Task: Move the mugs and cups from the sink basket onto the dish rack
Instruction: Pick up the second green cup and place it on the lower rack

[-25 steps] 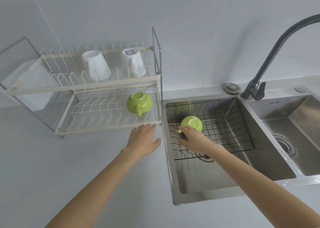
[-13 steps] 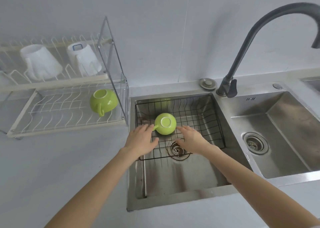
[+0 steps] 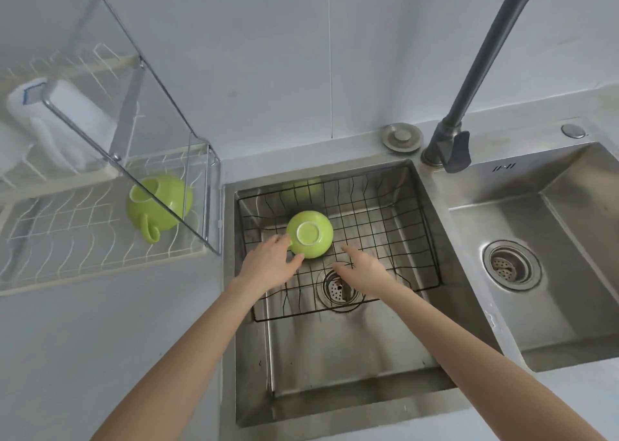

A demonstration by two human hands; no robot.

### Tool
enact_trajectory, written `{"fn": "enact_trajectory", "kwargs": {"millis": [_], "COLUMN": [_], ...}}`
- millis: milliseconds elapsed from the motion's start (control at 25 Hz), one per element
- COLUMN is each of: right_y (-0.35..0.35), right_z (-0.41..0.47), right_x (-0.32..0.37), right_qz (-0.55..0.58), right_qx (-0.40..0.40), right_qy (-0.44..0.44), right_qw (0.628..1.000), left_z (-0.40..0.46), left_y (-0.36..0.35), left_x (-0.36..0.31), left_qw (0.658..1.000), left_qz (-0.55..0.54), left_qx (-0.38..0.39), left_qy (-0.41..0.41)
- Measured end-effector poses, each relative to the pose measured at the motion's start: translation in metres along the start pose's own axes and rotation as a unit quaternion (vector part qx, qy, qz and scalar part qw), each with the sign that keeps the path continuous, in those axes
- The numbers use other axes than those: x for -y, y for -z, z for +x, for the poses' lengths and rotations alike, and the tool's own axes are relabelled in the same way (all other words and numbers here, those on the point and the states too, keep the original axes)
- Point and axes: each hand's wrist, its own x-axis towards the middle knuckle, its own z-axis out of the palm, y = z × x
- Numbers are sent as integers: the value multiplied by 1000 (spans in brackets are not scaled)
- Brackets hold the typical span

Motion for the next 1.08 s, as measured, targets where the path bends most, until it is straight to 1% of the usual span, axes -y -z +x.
{"fn": "enact_trajectory", "kwargs": {"millis": [120, 280, 360, 520, 600, 760, 1080], "right_y": [-11, -26, -32, -37, -42, -46, -44], "right_z": [22, 56, 72, 93, 103, 114, 110], "right_x": [-2, -5, -6, -5, -5, -5, -3], "right_qz": [86, 202, 249, 315, 331, 336, 321], "right_qx": [10, 5, 1, -5, -10, -19, -39], "right_qy": [-53, -122, -141, -161, -164, -178, -172], "right_qw": [995, 972, 958, 935, 929, 925, 930], "left_z": [29, 67, 85, 116, 125, 129, 126], "left_y": [-3, -13, -21, -33, -37, -42, -45], "left_x": [4, 9, 11, 14, 15, 17, 16], "left_qw": [998, 995, 992, 986, 985, 985, 972], "left_qz": [-48, -87, -107, -150, -153, -156, -219], "left_qx": [15, 28, 34, 23, 25, -1, -19], "left_qy": [21, 47, 58, 75, 74, 69, 87]}}
